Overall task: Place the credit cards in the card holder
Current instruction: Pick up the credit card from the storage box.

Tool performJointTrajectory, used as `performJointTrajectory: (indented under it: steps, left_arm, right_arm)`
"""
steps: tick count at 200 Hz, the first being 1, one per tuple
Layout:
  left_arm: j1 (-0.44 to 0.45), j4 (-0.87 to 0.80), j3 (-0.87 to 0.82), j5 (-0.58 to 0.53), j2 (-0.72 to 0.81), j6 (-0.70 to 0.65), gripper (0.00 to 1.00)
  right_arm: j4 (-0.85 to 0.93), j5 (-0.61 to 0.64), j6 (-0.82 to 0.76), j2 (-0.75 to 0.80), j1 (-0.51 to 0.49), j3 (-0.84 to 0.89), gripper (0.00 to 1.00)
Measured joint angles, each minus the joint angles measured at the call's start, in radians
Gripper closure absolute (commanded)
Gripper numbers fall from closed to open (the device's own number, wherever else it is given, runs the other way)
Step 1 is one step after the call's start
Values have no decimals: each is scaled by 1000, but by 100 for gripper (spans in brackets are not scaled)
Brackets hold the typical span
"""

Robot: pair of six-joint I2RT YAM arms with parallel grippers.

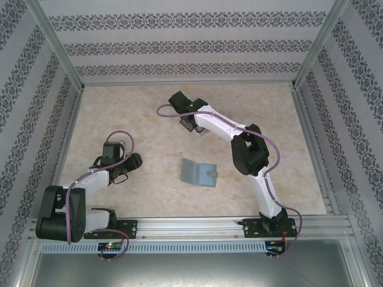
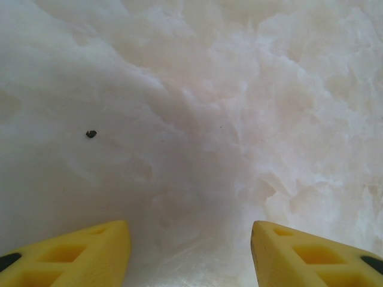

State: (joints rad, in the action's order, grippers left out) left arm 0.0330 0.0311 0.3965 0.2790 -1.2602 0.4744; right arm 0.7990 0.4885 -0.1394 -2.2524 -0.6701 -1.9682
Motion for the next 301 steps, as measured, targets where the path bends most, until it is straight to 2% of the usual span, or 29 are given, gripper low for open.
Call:
performJointTrajectory:
  steps: [76,108,163,196,270,301]
  left_arm:
    - [0,-4,10,0,-13,0,43]
    - [0,-4,10,0,-13,0,43]
    - [0,-4,12,0,-14,0,43]
    - [0,-4,13,0,-15,0,42]
    - [0,-3,13,1,-16,0,42]
    - [0,-3,14,0,-17,0,42]
  right_arm:
    - [-24,47,-22,24,-7,16,42]
    - [-45,52,-23,34,-11,24,51]
    - [-84,76,-25,48,-20,85,51]
    - [-109,83,-25,63,-22,115,56]
    - [-170,107,-48,111,-33,163,56]
    - [-178,107,-50,116,-33,167,63]
